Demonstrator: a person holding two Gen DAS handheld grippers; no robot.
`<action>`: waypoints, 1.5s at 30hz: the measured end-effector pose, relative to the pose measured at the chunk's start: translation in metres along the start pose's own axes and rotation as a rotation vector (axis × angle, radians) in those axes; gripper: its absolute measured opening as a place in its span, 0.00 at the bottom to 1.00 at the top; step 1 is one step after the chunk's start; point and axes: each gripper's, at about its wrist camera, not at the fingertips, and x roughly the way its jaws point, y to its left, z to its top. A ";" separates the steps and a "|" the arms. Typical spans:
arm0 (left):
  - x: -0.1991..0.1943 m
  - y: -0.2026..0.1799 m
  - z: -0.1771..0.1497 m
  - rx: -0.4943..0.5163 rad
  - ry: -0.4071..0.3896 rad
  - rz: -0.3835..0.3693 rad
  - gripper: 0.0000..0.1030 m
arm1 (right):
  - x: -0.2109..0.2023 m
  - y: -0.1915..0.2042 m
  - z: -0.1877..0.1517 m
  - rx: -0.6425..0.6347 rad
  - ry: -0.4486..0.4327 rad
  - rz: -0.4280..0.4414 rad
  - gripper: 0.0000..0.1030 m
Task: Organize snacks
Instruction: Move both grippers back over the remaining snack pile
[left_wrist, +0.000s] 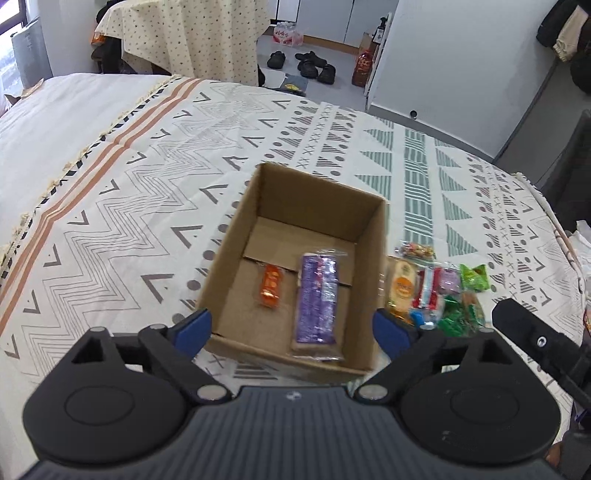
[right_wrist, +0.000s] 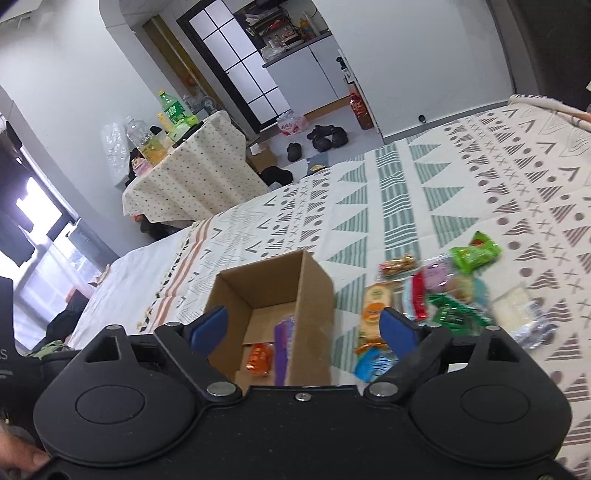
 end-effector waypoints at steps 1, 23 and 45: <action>-0.003 -0.004 -0.002 0.001 -0.005 -0.005 0.96 | -0.003 -0.003 0.000 -0.001 -0.002 -0.002 0.89; -0.020 -0.098 -0.041 0.028 -0.015 -0.069 1.00 | -0.065 -0.110 -0.006 0.111 -0.038 -0.069 0.99; 0.037 -0.143 -0.053 -0.043 0.019 -0.055 0.94 | -0.052 -0.179 -0.017 0.245 -0.019 -0.100 0.98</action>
